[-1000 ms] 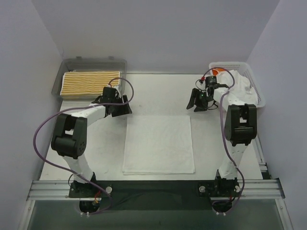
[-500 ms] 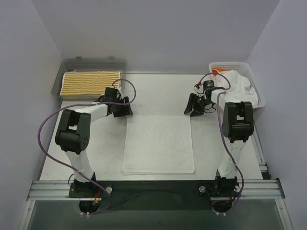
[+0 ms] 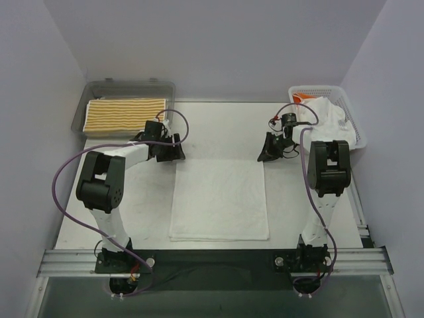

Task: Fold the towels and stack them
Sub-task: Fold the towel

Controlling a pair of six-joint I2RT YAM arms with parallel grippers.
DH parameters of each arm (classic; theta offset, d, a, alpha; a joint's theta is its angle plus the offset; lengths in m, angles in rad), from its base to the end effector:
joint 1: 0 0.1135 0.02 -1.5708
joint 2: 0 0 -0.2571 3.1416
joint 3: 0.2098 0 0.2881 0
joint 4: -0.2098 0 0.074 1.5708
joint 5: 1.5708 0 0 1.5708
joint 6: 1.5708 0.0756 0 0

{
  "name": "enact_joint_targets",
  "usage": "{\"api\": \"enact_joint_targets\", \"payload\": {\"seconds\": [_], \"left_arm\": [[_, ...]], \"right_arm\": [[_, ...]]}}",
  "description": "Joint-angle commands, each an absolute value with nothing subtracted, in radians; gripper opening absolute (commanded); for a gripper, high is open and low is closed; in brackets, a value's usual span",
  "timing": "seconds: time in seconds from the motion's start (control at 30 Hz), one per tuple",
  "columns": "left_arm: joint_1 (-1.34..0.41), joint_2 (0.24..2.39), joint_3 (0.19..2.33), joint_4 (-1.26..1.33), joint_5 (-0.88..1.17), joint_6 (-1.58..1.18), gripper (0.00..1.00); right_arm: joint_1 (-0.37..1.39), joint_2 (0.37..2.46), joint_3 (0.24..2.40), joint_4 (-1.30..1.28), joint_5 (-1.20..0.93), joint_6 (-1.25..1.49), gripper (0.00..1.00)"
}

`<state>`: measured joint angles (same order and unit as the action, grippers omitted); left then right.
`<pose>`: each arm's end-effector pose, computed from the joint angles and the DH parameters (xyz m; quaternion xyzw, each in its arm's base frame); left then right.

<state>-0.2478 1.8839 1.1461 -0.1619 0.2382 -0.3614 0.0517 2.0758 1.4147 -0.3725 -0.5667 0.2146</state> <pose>0.4219 -0.1252 0.0975 -0.0142 0.9382 -0.2051 0.2783 0.4714 0.0650 0.0945 0.0014 0.9287 0.3010 0.2168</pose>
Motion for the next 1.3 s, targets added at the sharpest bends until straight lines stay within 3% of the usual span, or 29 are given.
{"api": "enact_joint_targets", "payload": {"seconds": [0.0, 0.17, 0.6, 0.9, 1.07, 1.27], "left_arm": [[-0.244, 1.901, 1.126, -0.218, 0.248, -0.321, 0.74], [-0.244, 1.907, 1.127, -0.212, 0.305, -0.293, 0.73], [-0.247, 1.974, 1.150, -0.253, 0.344, -0.291, 0.55], [-0.239, 1.990, 1.166, -0.272, 0.319, -0.278, 0.28], [-0.204, 1.991, 1.209, -0.273, 0.333, -0.270, 0.02], [-0.196, 1.977, 1.311, -0.264, 0.341, -0.238, 0.00]], "right_arm": [[0.043, 2.092, 1.407, -0.411, -0.572, 0.206, 0.00], [0.043, 2.092, 1.407, -0.411, -0.566, 0.204, 0.00], [0.041, 2.079, 1.407, -0.411, -0.549, 0.206, 0.00], [0.041, 2.079, 1.416, -0.411, -0.545, 0.204, 0.00], [0.038, 2.074, 1.427, -0.411, -0.529, 0.202, 0.00], [0.035, 2.045, 1.477, -0.411, -0.502, 0.207, 0.00]]}}
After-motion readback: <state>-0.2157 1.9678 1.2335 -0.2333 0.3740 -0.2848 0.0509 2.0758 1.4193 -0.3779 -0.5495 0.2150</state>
